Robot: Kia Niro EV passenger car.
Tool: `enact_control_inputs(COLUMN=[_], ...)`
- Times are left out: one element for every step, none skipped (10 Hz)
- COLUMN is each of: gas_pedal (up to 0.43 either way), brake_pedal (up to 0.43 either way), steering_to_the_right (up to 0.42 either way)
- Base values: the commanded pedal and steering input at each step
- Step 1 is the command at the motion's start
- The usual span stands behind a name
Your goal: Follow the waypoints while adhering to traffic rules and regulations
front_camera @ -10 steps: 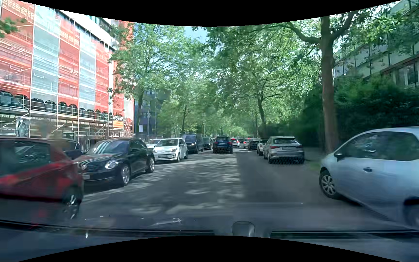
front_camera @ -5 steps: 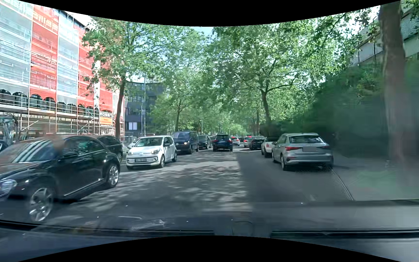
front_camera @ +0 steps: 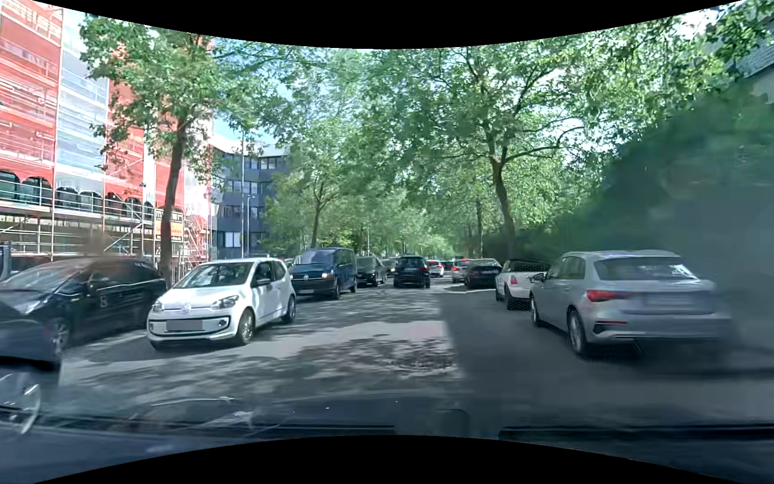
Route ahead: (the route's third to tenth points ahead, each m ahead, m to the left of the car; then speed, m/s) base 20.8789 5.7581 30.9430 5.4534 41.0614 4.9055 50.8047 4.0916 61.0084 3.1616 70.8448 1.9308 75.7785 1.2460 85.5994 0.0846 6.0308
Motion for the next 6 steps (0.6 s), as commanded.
enact_control_inputs(gas_pedal=[0.028, 0.028, 0.028, 0.028, 0.028, 0.028], brake_pedal=[0.000, 0.000, 0.000, 0.000, 0.000, 0.000], steering_to_the_right=[0.006, 0.006, 0.006, 0.006, 0.006, 0.005])
